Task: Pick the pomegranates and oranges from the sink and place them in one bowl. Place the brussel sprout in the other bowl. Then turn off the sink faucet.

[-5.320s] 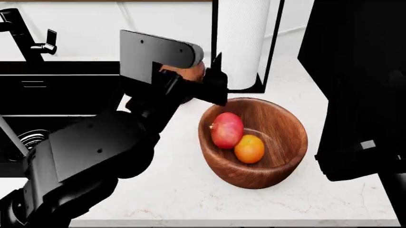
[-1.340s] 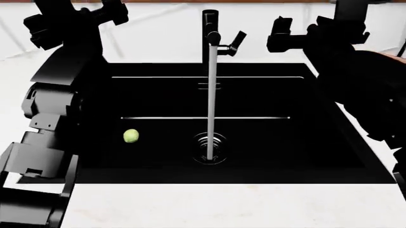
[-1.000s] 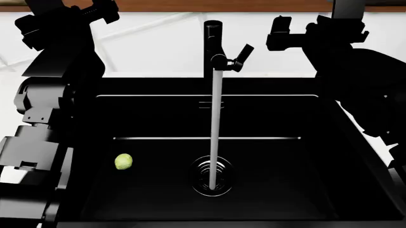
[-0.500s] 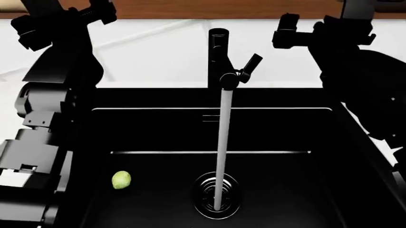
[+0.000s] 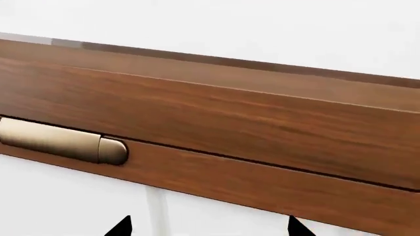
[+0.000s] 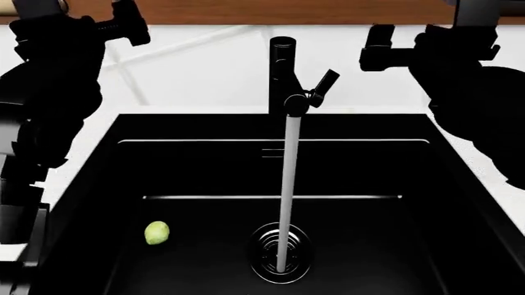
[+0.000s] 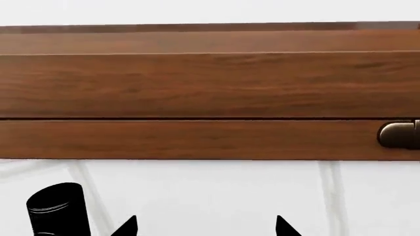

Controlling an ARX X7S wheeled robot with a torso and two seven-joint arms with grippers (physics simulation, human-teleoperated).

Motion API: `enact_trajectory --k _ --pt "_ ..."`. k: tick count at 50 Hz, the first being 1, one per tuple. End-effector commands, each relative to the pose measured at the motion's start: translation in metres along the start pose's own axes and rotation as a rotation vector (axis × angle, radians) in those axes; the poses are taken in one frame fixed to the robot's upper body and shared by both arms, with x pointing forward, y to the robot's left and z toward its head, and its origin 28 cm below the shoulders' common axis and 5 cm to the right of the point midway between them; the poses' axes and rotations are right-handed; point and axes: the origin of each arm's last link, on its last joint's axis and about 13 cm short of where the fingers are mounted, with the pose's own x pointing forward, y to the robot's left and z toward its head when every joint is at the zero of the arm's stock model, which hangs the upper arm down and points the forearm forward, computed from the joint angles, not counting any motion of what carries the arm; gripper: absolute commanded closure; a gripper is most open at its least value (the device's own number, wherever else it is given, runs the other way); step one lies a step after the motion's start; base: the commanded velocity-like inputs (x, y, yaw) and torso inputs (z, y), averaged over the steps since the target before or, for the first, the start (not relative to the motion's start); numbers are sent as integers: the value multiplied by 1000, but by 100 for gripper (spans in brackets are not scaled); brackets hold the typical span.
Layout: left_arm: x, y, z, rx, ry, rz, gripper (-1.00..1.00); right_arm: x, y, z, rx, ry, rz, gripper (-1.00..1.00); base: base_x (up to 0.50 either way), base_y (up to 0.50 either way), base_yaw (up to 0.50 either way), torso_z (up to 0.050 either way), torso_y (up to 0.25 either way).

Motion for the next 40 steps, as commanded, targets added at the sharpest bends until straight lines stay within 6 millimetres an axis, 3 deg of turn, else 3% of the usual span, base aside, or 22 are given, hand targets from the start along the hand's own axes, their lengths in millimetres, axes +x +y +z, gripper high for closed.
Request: enact_trajectory --k 1,11,17,23,29,40 --pt "-30 14 13 46 123 -216 -100 -33 2 -3 -104 160 108 -100 0 0 0 0 0" --pt "-66 27 3 -19 290 -401 -100 -94 -7 -5 -107 297 139 -100 0 0 0 0 0" --pt "-87 36 -7 27 340 -463 -100 -129 -9 8 -113 270 123 -100 0 0 0 0 0" --pt "-96 43 -4 88 342 -483 -100 -147 -7 28 -122 222 97 -100 0 0 0 0 0" --pt "-107 49 -5 152 362 -505 -100 -160 -4 35 -140 223 89 -100 0 0 0 0 0" --pt "-107 52 -3 222 362 -503 -100 -162 -6 39 -159 215 81 -100 0 0 0 0 -116"
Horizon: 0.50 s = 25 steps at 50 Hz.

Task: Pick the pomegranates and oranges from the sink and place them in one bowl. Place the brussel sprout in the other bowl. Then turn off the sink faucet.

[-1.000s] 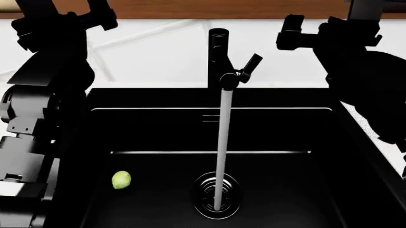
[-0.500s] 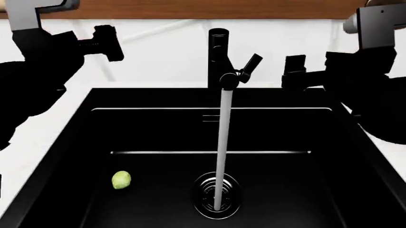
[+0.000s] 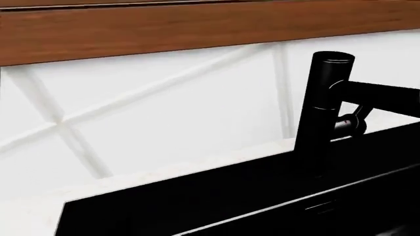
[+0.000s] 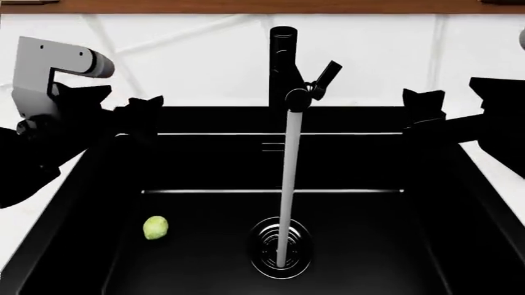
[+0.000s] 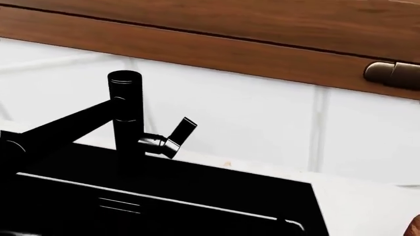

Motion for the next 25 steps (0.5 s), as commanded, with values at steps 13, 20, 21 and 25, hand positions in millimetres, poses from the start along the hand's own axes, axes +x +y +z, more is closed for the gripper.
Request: enact_trajectory --k 13,20,21,25 --pt "-7 -14 4 107 15 -83 -100 -14 2 -2 -27 -6 -4 -100 0 0 0 0 -173" --pt "9 -19 9 301 -17 -75 -100 -13 3 -1 -25 -13 0 -100 0 0 0 0 0" --pt "12 -19 7 342 -3 -78 -100 -13 3 -1 -25 -13 1 -100 0 0 0 0 0" --pt "18 -21 2 464 47 -81 -100 -13 3 -1 -24 -15 1 -100 0 0 0 0 0"
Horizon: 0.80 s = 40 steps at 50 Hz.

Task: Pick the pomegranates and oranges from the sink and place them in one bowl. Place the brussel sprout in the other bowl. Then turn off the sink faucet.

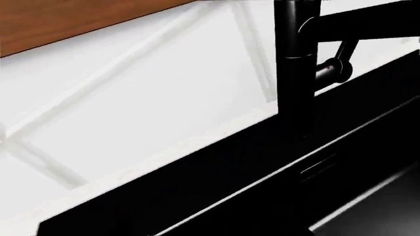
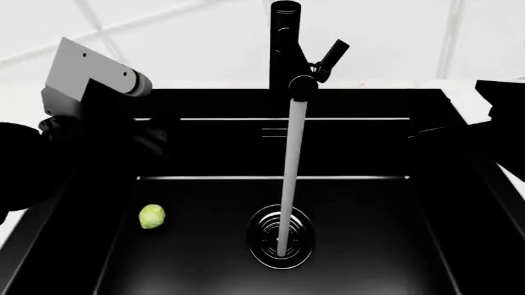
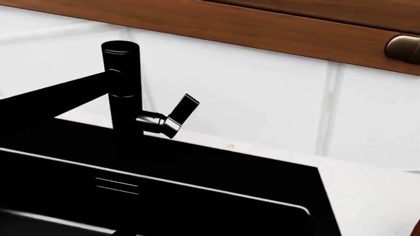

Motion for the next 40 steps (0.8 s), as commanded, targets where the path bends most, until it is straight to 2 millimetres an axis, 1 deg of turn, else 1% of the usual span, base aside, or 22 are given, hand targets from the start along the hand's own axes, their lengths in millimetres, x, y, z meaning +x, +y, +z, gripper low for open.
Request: enact_trajectory --k 1,4,9,15,18,23,36,40 --pt "15 -6 -2 255 74 -17 -100 -1 1 0 1 -7 3 -100 0 0 0 0 0" --pt "18 -4 -3 281 122 -21 -100 0 1 0 1 -8 4 -100 0 0 0 0 0" --pt "21 -1 -1 263 151 -46 -100 0 0 -1 0 -9 4 -100 0 0 0 0 0" --pt "29 7 0 380 191 -143 -100 1 0 -1 -6 -7 9 -100 0 0 0 0 0" --pt "28 7 1 426 223 -202 -100 1 0 -2 -5 -4 7 -100 0 0 0 0 0" --pt "24 8 4 453 247 -227 -100 0 0 -3 -4 -3 5 -100 0 0 0 0 0" --pt "18 23 11 580 341 -333 -100 2 1 -8 -2 8 10 -100 0 0 0 0 0" --pt "17 28 15 594 362 -368 -100 1 0 -9 -2 11 8 -100 0 0 0 0 0"
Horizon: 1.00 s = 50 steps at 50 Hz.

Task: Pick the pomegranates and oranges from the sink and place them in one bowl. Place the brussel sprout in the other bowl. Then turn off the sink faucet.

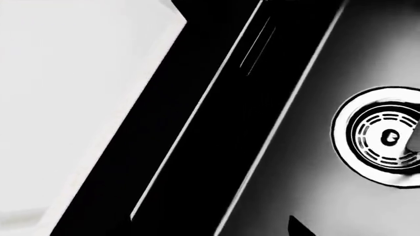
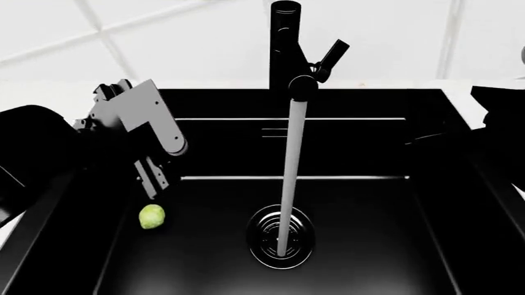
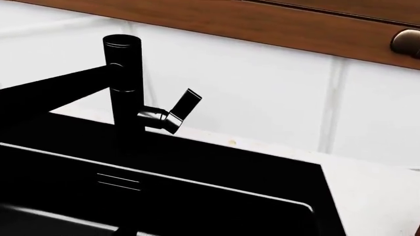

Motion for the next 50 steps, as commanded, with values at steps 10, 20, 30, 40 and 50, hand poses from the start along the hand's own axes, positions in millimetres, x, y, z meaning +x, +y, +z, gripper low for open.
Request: enact_trajectory --k 10,20,30,40,50 --pt "-12 10 1 127 59 -188 -100 0 0 -6 8 11 2 -100 0 0 0 0 0" --pt "-14 6 -3 184 139 -280 -100 1 -1 -10 17 14 2 -100 0 0 0 0 0" --pt "-10 1 -15 177 211 -314 -100 2 -1 -13 25 12 9 -100 0 0 0 0 0" --pt "-2 0 -17 206 258 -323 -100 2 0 -15 31 14 11 -100 0 0 0 0 0" --pt "9 3 -16 215 268 -311 -100 4 -1 -20 42 16 16 -100 0 0 0 0 0"
